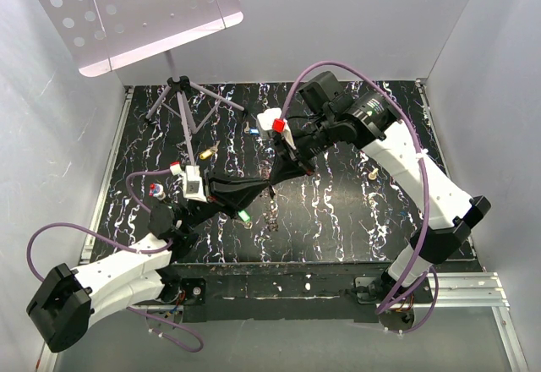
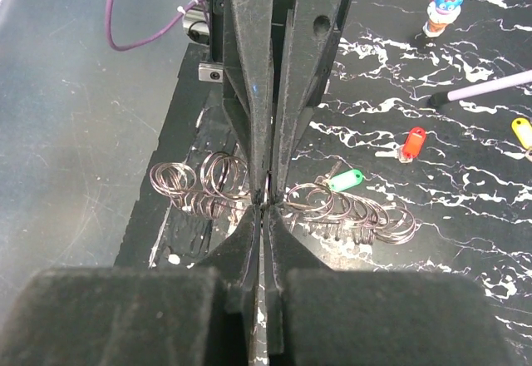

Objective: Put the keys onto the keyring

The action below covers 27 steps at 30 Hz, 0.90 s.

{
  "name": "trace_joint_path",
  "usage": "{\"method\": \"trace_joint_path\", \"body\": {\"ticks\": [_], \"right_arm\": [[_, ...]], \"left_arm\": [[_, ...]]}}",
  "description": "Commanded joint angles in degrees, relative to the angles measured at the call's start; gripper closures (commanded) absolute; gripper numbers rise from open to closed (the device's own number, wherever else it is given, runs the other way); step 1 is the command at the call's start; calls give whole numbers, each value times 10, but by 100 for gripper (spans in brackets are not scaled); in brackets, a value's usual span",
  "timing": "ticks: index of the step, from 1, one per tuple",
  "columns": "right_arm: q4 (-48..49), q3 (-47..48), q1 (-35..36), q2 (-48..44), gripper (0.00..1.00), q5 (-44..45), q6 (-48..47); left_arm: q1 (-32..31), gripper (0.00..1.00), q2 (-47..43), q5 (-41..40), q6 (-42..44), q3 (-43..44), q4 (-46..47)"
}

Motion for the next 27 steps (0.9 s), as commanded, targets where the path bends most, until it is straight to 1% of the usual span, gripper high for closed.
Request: {"method": "trace_joint_path", "body": {"ticks": [1, 2, 3, 4, 5, 6, 7, 9, 10, 12, 14, 15, 16, 19, 22, 24, 25, 27], "right_arm": [[-3, -11, 6, -10, 99, 4, -2], [-11, -17, 6, -12, 99, 9, -13], [-19, -24, 6, -17, 99, 12, -26], [-26, -30, 6, -21, 99, 18, -36], [-37, -39, 6, -26, 99, 24, -50], [-47, -48, 5, -31, 99, 28, -69], [-65, -57, 4, -35, 99, 37, -90], [-101, -70, 0, -40, 99, 51, -133], [-120, -74, -2, -43, 99, 62, -154], [-155, -75, -2, -44, 99, 90, -185], [-180, -74, -4, -45, 99, 120, -207], [-188, -74, -4, -44, 99, 134, -212], [-195, -73, -4, -43, 99, 143, -215], [-207, -66, -4, -35, 99, 161, -213], [-207, -61, -4, -31, 99, 156, -206], [-207, -58, -5, -26, 99, 150, -197], [-206, -59, -5, -26, 99, 147, -196], [-207, -60, -5, -24, 99, 139, -192]], "left_arm": [[-1, 100, -9, -23, -9, -9, 21], [-1, 99, -16, -24, -9, -13, 10], [-1, 88, -29, -25, -6, -16, -9], [-1, 74, -45, -26, -2, -16, -35], [0, 60, -66, -24, 10, -15, -76], [0, 49, -93, -21, 21, -11, -123], [1, 43, -117, -19, 32, -6, -171], [2, 32, -177, -13, 62, 22, -300], [3, 25, -196, -10, 80, 40, -375], [5, 18, -214, 10, 114, 78, -492], [5, 16, -202, 39, 146, 120, -602], [5, 15, -191, 51, 157, 141, -630], [5, 15, -174, 59, 164, 160, -652], [6, 15, -124, 69, 164, 199, -680], [8, 15, -83, 63, 144, 221, -670], [11, 18, -60, 66, 126, 223, -628], [12, 18, -51, 67, 107, 224, -616], [16, 21, -25, 77, 89, 229, -593]]}}
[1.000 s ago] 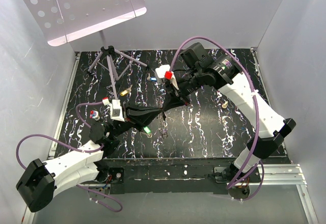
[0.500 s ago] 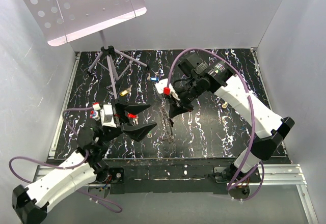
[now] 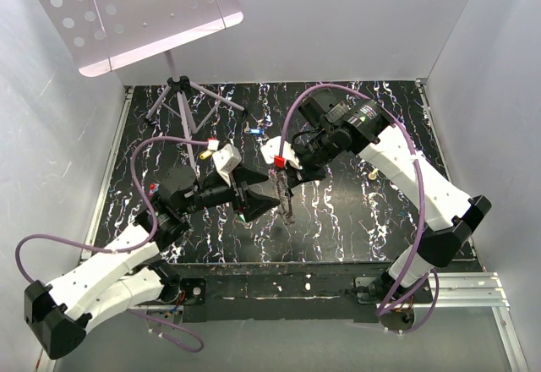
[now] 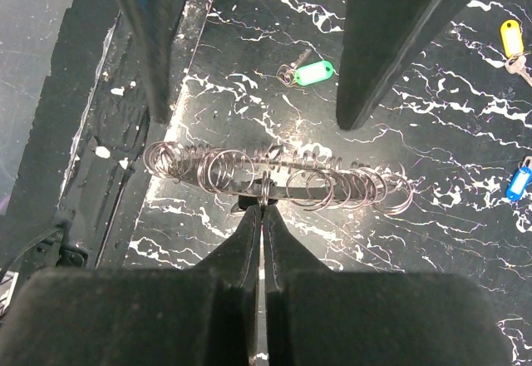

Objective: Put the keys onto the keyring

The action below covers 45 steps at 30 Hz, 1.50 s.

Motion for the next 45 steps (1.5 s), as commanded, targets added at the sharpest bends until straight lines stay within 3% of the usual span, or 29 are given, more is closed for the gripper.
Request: {"method": "trace_joint_path", "body": {"ticks": [1, 17, 45], "right_arm": [[-141, 18, -3, -6, 99, -21, 5], [-141, 14, -20, 4, 99, -61, 31], [-142, 26, -30, 17, 99, -77, 53]], "left_arm": [[9, 24, 37, 26, -46, 27, 28], [32, 48, 101, 91, -107, 66, 51], [38, 78, 150, 124, -67, 114, -37]]}}
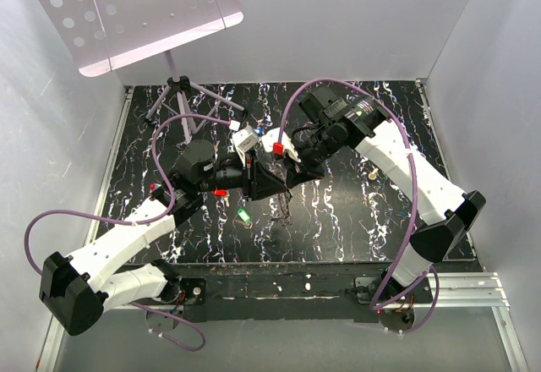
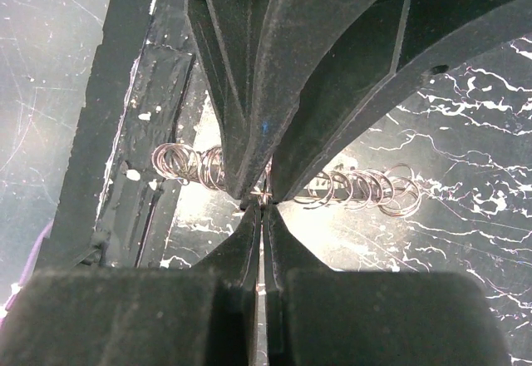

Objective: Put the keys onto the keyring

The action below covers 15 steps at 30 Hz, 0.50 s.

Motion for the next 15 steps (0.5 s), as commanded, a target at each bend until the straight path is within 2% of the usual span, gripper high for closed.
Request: {"method": "trace_joint_path", "body": {"ticks": [1, 15], "right_arm": [[-142, 25, -4, -3, 99, -27, 8], [-142, 23, -5, -3, 99, -34, 13]], "left_arm": [[3, 77, -3, 7, 17, 26, -16], [3, 80, 0, 8, 39, 33, -27]]}}
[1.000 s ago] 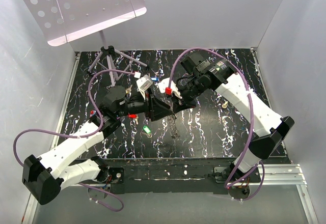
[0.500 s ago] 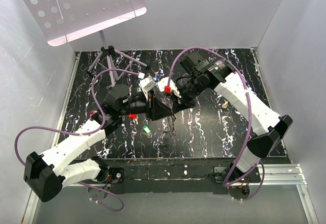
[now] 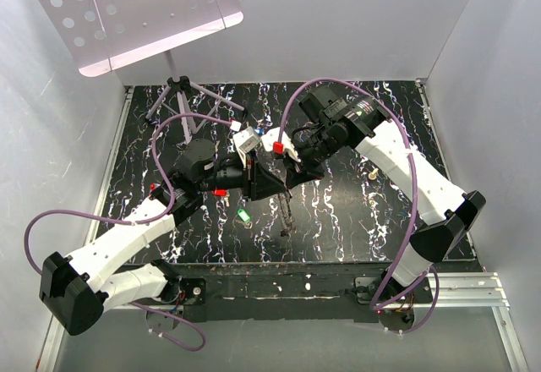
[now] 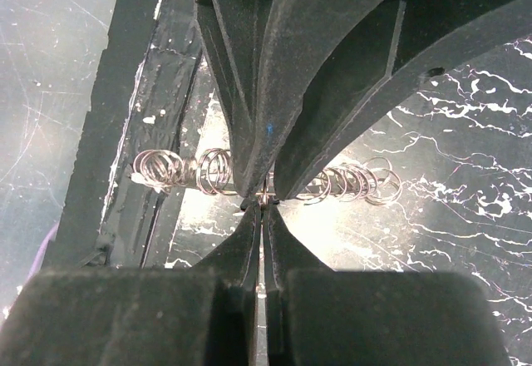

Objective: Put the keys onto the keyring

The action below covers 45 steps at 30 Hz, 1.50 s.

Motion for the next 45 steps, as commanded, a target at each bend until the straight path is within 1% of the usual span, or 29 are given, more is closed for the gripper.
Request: {"method": "trace_joint_path", "body": {"ticks": [1, 3, 5, 6, 7, 13, 15, 16, 17, 19, 21, 22, 24, 26, 30, 33, 37, 39, 45], "right_arm": [[-141, 22, -3, -3, 99, -30, 8], [-142, 21, -3, -3, 99, -32, 8], [-142, 20, -3, -4, 99, -33, 8], [-142, 21, -3, -4, 99, -35, 8], [-141, 20, -3, -5, 99, -37, 8], [-141, 19, -3, -9, 99, -59, 12], [-140, 26, -8, -11, 91, -71, 16], [-140, 30, -10, -12, 76, -76, 20], [-140, 36, -13, -13, 65, -83, 23], [-140, 51, -24, -17, 55, -99, 29], [-140, 67, -39, -22, 48, -129, 33], [-140, 73, -51, -24, 46, -147, 34], [-131, 82, -73, -31, 45, -188, 37], [-106, 72, -88, -40, 44, -223, 55], [0, 22, -92, -63, 44, -266, 128], [62, 17, -91, -68, 44, -279, 181], [103, 23, -91, -69, 44, -295, 229], [133, 24, -91, -72, 44, -299, 254], [180, 22, -91, -62, 45, -264, 301]], "left_arm": [[3, 80, 0, 10, 12, 25, -4], [3, 83, 0, 12, 12, 26, -5], [3, 88, 0, 14, 12, 25, 1], [3, 95, 1, 18, 12, 24, 5], [4, 100, 0, 18, 12, 24, 7], [4, 100, -43, -8, 24, -5, 44], [4, 100, -62, -20, 20, -27, 73], [4, 100, -72, -25, 15, -41, 93], [4, 100, -82, -31, 9, -54, 114], [3, 100, -106, -43, -13, -91, 177], [4, 100, -135, -64, -34, -145, 277], [3, 100, -149, -77, -47, -170, 330], [3, 100, -173, -103, -62, -219, 449], [3, 100, -176, -128, -69, -239, 519], [3, 100, -132, -145, -98, -243, 645], [3, 100, -86, -166, -134, -236, 734], [2, 100, -32, -174, -167, -220, 794], [2, 100, -15, -169, -171, -210, 801], [-1, 100, 12, -160, -178, -192, 809]]}}
